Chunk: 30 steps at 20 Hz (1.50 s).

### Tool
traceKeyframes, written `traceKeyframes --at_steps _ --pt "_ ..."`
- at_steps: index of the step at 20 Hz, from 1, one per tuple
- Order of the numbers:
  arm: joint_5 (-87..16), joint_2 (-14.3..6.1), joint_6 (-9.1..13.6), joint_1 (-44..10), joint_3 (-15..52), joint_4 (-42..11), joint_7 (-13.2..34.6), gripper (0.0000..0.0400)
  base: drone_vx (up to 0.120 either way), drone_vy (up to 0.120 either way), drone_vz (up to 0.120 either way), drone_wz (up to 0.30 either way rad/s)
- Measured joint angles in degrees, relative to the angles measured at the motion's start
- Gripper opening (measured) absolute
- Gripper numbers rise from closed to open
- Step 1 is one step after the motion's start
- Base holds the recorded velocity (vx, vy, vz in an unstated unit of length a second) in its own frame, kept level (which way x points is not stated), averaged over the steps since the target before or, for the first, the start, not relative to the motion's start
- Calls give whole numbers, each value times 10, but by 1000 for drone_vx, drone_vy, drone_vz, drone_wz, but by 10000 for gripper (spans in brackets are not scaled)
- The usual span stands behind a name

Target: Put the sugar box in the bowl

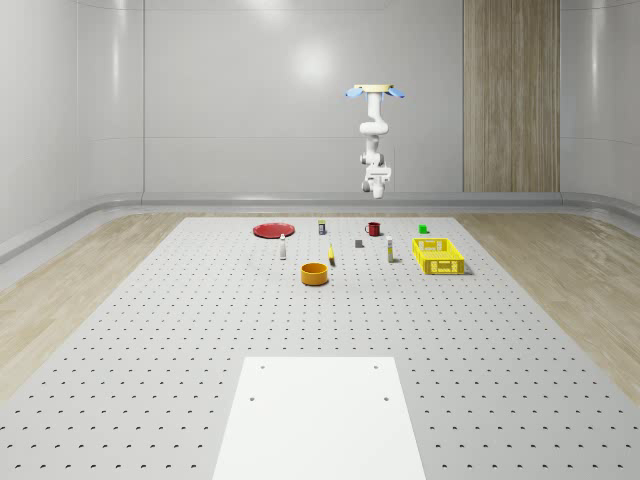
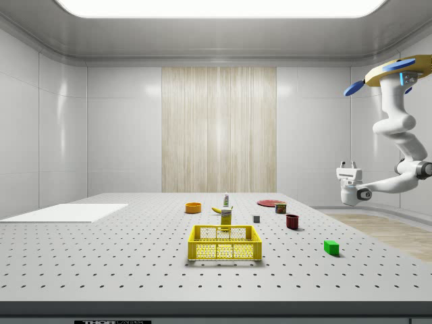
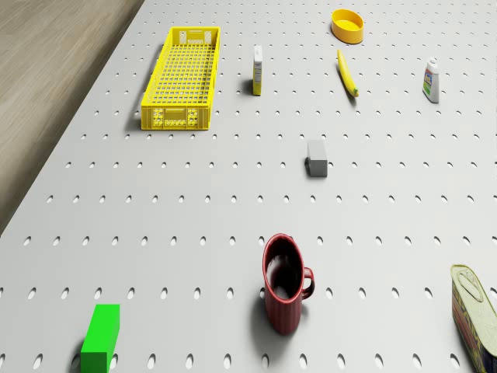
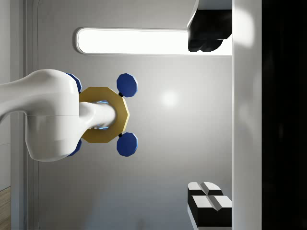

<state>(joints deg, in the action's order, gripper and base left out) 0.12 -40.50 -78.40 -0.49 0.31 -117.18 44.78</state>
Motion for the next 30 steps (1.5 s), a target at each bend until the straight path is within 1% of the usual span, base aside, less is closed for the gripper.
traceKeyframes --at_steps 1,5,10,13,21,26,30 --pt "0 0 0 0 0 0 0 400 0 -120 0 0" --pt "-1 -1 -2 0 1 -1 0 400 20 0 0 0" --pt "-3 -3 -4 -1 2 -3 0 400 120 0 0 0" --pt "-5 -4 -6 -2 4 -4 0 400 120 93 0 0" --pt "-21 -6 -9 -5 16 -6 3 400 120 0 0 0" --pt "-51 -8 -12 -12 37 -9 6 400 120 0 0 0" --pt "-101 -11 -14 -23 72 -16 13 400 120 0 0 0"
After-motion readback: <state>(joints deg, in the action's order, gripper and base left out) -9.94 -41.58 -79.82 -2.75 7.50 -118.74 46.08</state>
